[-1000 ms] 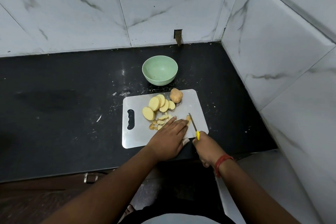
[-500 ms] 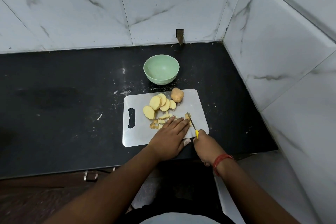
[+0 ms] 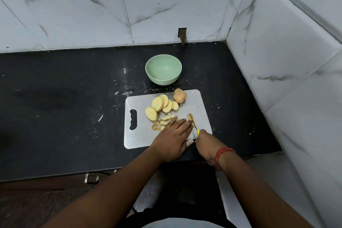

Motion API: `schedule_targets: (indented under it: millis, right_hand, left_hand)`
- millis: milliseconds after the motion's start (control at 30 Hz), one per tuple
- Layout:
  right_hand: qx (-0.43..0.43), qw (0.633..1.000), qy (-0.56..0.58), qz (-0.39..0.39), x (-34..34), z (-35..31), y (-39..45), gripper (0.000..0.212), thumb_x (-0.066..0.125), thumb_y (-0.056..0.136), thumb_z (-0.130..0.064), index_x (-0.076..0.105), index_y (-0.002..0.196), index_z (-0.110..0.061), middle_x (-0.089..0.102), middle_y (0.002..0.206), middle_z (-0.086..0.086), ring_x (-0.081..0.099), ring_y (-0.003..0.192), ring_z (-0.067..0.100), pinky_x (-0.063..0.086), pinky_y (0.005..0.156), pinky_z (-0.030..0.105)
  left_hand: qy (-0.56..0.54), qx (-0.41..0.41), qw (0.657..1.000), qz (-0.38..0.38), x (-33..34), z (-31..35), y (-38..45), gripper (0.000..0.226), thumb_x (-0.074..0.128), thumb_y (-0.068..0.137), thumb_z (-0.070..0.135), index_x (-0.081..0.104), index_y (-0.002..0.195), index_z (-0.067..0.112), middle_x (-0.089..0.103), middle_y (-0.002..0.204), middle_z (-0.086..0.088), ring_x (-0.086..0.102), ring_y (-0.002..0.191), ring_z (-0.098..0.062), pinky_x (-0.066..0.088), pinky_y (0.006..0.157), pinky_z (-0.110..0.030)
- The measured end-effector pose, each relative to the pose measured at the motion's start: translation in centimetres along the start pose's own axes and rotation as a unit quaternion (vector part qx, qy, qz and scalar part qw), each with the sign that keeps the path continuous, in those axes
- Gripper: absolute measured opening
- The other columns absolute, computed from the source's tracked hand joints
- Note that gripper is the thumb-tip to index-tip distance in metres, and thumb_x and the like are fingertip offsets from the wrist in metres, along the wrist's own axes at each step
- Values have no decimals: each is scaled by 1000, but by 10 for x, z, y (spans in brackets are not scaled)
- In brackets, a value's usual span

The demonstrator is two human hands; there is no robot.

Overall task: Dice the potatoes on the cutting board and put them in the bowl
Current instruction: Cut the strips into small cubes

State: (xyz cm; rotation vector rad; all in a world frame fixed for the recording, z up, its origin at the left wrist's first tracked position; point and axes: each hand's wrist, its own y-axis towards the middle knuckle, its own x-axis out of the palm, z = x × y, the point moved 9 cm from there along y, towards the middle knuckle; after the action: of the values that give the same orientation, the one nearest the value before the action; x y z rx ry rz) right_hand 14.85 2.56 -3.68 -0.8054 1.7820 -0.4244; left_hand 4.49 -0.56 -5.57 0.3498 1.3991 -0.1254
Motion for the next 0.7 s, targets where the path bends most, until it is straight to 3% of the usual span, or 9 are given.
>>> schedule_targets:
  millis: [200, 700]
  right_hand:
    - [20, 999, 36, -24, 0, 4, 5, 3, 38, 99, -15, 39, 101, -15, 50, 82, 10, 50, 64, 21, 33, 39, 19]
    - [35, 995, 80, -42, 4, 8, 0, 13, 36, 96, -11, 42, 108, -14, 51, 86, 12, 50, 66, 23, 35, 40, 20]
  left_hand:
    - [-2, -11, 1000, -13, -1, -1, 0, 62, 28, 103, 47, 48, 149, 10, 44, 156, -8, 38, 143, -29, 21, 124, -49]
    - [32, -21, 999, -13, -3, 2, -1, 63, 27, 104, 49, 50, 149, 10, 45, 156, -8, 40, 143, -30, 22, 123, -50]
